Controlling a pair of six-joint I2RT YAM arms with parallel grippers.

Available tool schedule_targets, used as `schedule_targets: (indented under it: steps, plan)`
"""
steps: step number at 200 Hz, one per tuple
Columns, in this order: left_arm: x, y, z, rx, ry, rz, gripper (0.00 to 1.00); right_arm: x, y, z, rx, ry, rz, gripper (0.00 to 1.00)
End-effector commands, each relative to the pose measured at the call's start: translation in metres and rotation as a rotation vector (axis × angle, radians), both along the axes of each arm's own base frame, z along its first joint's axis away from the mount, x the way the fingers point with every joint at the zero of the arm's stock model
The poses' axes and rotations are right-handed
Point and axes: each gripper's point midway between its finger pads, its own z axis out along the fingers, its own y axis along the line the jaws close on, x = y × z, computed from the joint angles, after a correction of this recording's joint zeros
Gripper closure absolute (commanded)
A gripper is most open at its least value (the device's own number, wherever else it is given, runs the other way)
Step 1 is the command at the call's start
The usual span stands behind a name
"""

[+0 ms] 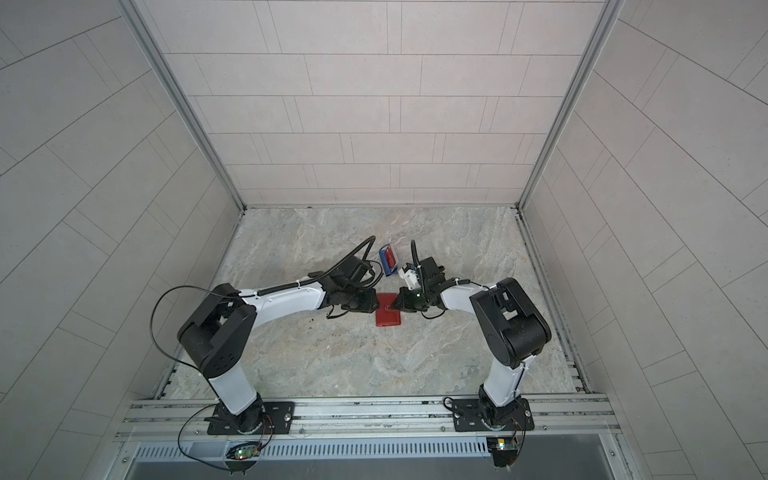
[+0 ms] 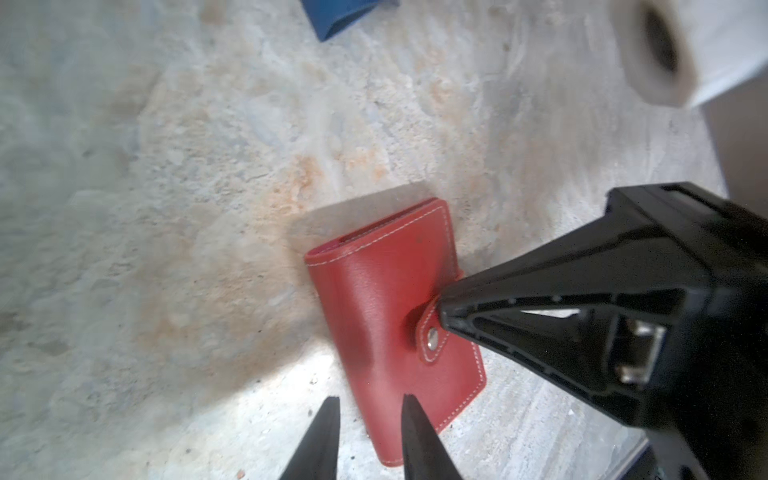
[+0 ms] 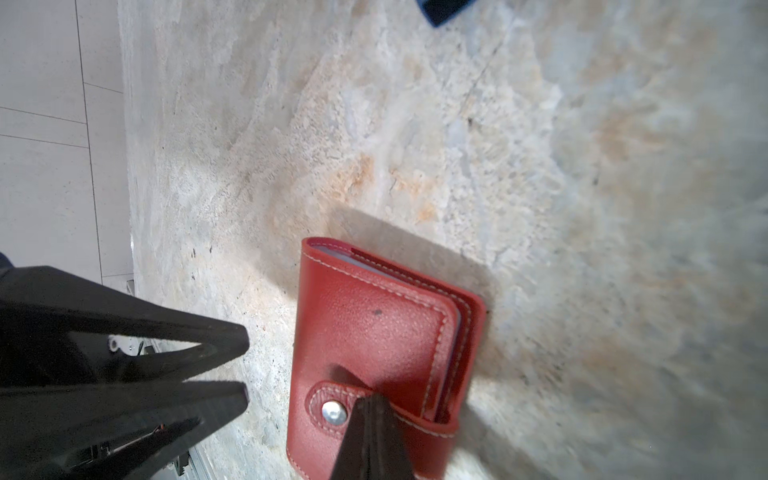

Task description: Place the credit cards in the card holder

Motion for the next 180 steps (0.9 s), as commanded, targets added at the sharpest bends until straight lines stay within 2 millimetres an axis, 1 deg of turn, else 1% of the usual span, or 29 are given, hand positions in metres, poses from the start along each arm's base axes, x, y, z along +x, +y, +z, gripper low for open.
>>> schedule_targets:
  steps: [1, 20, 42, 67, 89, 105, 119, 143, 180]
  plan:
    - [0.008, -0.028, 0.017, -0.176, 0.017, -0.038, 0.72, -0.027, -0.023, -0.046, -0.161, 0.132, -0.014, 0.94]
    - [0.014, -0.035, 0.014, -0.238, 0.041, -0.011, 0.75, -0.027, -0.024, -0.046, -0.164, 0.131, -0.013, 0.94]
    - [0.016, -0.035, 0.004, -0.230, 0.060, 0.010, 0.76, -0.027, -0.024, -0.046, -0.165, 0.132, -0.012, 0.94]
    - [0.014, -0.030, -0.008, -0.200, 0.091, 0.030, 0.76, -0.028, -0.023, -0.046, -0.166, 0.133, -0.010, 0.94]
    - [0.011, -0.021, -0.017, -0.153, 0.098, 0.048, 0.76, -0.027, -0.024, -0.046, -0.166, 0.133, -0.010, 0.94]
    - [0.010, -0.014, -0.019, -0.122, 0.090, 0.056, 0.74, -0.028, -0.024, -0.047, -0.168, 0.134, -0.009, 0.94]
    - [0.008, -0.013, -0.021, -0.118, 0.094, 0.051, 0.74, -0.027, -0.024, -0.047, -0.169, 0.134, -0.009, 0.94]
    - [0.002, -0.018, -0.024, -0.134, 0.134, 0.030, 0.74, -0.028, -0.024, -0.047, -0.170, 0.136, -0.010, 0.94]
    - [-0.004, -0.017, -0.027, -0.129, 0.157, 0.028, 0.75, -0.028, -0.024, -0.046, -0.172, 0.135, -0.009, 0.94]
